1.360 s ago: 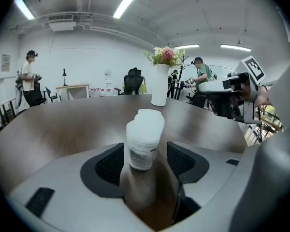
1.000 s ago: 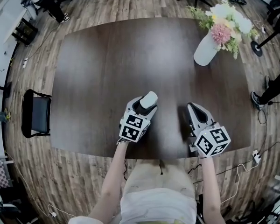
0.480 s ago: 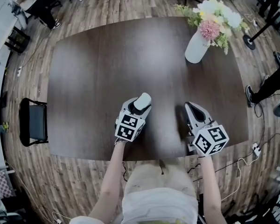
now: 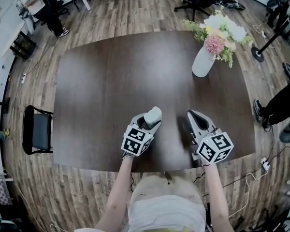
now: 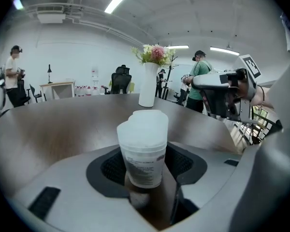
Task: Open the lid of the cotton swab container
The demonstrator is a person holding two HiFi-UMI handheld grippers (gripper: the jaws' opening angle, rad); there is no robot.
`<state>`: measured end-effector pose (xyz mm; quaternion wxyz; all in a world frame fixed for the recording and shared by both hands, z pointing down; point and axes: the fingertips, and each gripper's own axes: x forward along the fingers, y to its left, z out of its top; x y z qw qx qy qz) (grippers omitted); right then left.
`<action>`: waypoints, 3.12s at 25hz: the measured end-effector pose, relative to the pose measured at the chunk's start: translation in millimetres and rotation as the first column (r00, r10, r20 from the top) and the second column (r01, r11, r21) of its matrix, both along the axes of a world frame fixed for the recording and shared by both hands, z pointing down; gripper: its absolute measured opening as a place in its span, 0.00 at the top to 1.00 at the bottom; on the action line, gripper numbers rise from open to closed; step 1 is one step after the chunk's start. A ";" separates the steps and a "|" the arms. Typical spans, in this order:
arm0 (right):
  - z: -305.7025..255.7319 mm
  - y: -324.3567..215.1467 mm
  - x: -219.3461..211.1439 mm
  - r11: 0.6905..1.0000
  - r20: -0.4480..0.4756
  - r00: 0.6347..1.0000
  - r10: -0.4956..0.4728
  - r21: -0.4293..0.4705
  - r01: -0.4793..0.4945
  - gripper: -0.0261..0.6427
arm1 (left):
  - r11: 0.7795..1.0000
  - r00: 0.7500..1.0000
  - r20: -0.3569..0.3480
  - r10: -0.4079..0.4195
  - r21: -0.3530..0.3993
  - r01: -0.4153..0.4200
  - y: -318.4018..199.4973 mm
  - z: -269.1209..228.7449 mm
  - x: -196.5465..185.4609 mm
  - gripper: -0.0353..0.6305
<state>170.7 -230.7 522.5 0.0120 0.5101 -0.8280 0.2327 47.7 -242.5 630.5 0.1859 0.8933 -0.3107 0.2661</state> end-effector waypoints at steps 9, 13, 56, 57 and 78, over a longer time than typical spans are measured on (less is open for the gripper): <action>-29.3 -10.2 -8.7 0.997 0.041 0.999 -0.034 0.065 0.031 0.93 | 0.999 0.994 -0.103 -0.033 0.024 0.036 13.4 -48.9 4.7 0.58; -46.7 -13.7 -16.2 0.992 0.039 0.996 -0.077 0.107 0.072 0.93 | 0.999 0.992 -0.125 -0.026 0.032 0.030 19.9 -69.1 5.6 0.58; -171.5 42.0 -102.1 0.493 -0.009 0.513 -0.859 0.260 0.830 0.60 | 0.917 0.900 -0.180 0.398 0.092 -0.387 71.8 -215.4 28.1 0.58; -171.2 43.8 -104.8 0.482 -0.015 0.502 -0.865 0.252 0.839 0.60 | 0.914 0.896 -0.182 0.406 0.088 -0.396 73.2 -216.4 27.6 0.58; -161.0 45.4 -121.5 0.447 0.006 0.451 -0.892 0.155 0.881 0.64 | 0.901 0.877 -0.210 0.432 0.060 -0.430 76.1 -213.8 17.2 0.58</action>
